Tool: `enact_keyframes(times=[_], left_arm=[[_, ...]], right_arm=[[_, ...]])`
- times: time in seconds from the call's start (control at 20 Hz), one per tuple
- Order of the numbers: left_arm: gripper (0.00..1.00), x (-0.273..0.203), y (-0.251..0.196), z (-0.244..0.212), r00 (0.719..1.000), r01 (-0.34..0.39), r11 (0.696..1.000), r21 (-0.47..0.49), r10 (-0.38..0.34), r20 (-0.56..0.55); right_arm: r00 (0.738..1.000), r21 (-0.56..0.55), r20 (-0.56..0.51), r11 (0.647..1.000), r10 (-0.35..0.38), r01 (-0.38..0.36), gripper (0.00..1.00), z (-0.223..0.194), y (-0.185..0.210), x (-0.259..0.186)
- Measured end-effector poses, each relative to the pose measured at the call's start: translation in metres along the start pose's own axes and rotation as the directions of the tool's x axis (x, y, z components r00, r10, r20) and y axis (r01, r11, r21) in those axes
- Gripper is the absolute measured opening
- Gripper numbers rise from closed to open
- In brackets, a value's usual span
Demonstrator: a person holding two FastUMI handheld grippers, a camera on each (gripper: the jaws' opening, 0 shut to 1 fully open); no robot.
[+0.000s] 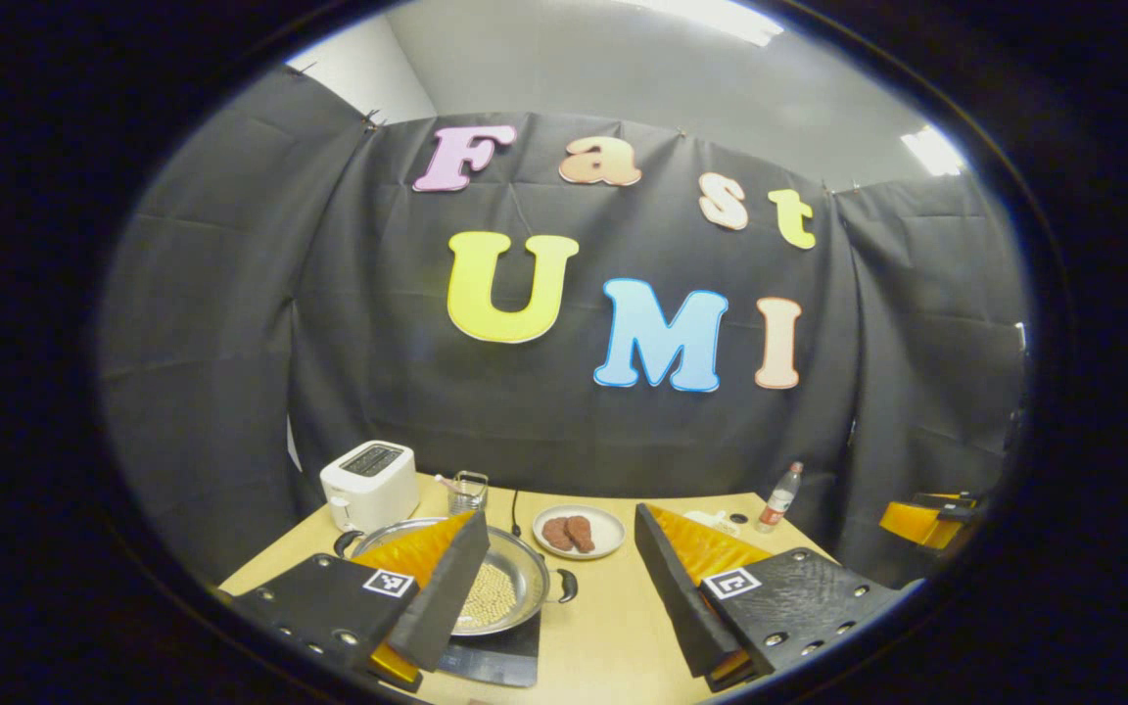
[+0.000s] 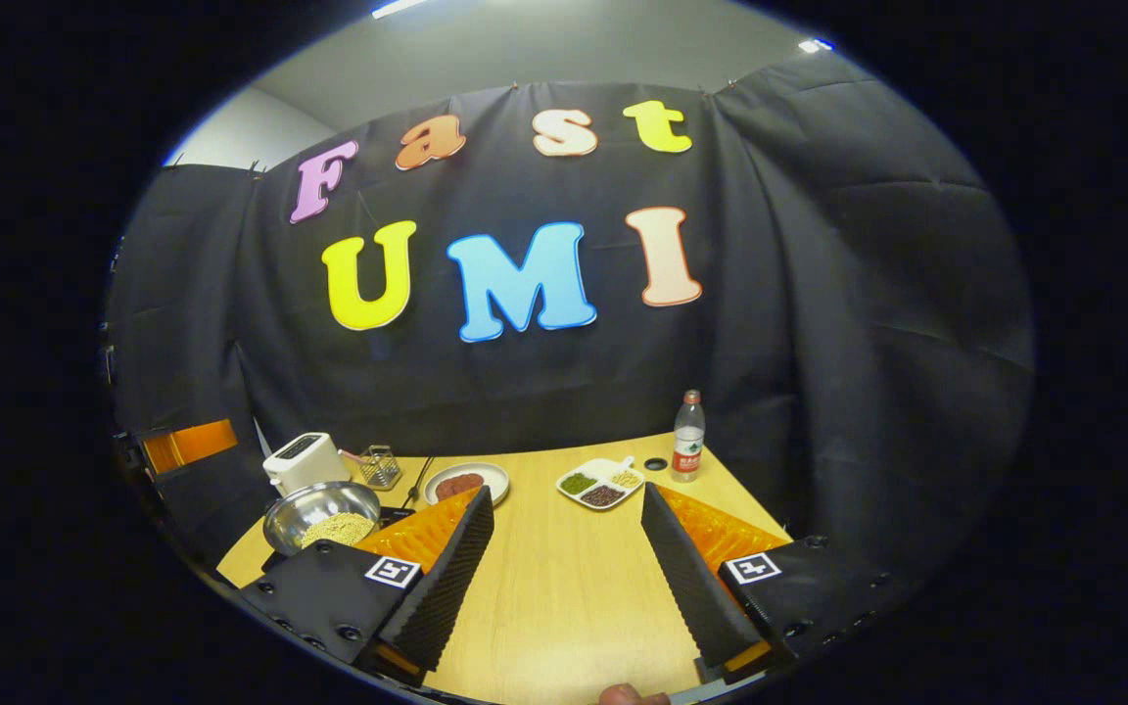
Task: First push the handle of the pot to place it horizontally, then grasp the pot with both hands and set it on the induction cooktop.
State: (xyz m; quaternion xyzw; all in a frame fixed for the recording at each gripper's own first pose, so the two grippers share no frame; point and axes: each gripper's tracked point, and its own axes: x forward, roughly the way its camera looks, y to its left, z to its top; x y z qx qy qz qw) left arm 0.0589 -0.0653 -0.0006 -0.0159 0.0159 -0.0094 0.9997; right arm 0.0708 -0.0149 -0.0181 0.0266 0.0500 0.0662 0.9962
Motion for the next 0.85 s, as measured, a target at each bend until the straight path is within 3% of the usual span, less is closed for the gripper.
enact_keyframes(times=[0.2,0.4,0.45,0.5,0.65,0.85], left_arm=[[0.87,-0.055,-0.038,0.015,0.995,-0.043,0.999,0.016,0.042,0.086],[0.87,-0.101,-0.059,0.024,0.983,-0.106,0.994,-0.002,0.105,0.154],[0.94,-0.108,-0.061,0.021,0.98,-0.119,0.993,-0.009,0.119,0.16],[0.87,-0.113,-0.062,0.02,0.978,-0.13,0.991,-0.015,0.131,0.164],[0.87,-0.119,-0.055,-0.014,0.973,-0.214,0.977,-0.021,0.215,0.081],[0.88,-0.12,-0.058,-0.036,0.974,-0.222,0.975,-0.022,0.222,0.031]], right_arm=[[0.996,0.009,0.087,1.0,0.004,-0.005,0.97,0.019,-0.032,-0.031],[0.994,-0.028,0.106,1.0,0.015,-0.012,0.97,0.008,-0.054,-0.056],[0.995,-0.04,0.098,0.999,0.011,-0.007,0.97,0.0,-0.059,-0.062],[0.996,-0.041,0.084,0.999,0.008,-0.005,0.97,-0.007,-0.061,-0.066],[0.998,-0.011,0.026,0.999,0.048,-0.048,0.97,-0.021,-0.053,-0.084],[0.996,-0.102,0.018,0.991,0.088,-0.086,0.97,-0.03,-0.029,-0.078]])
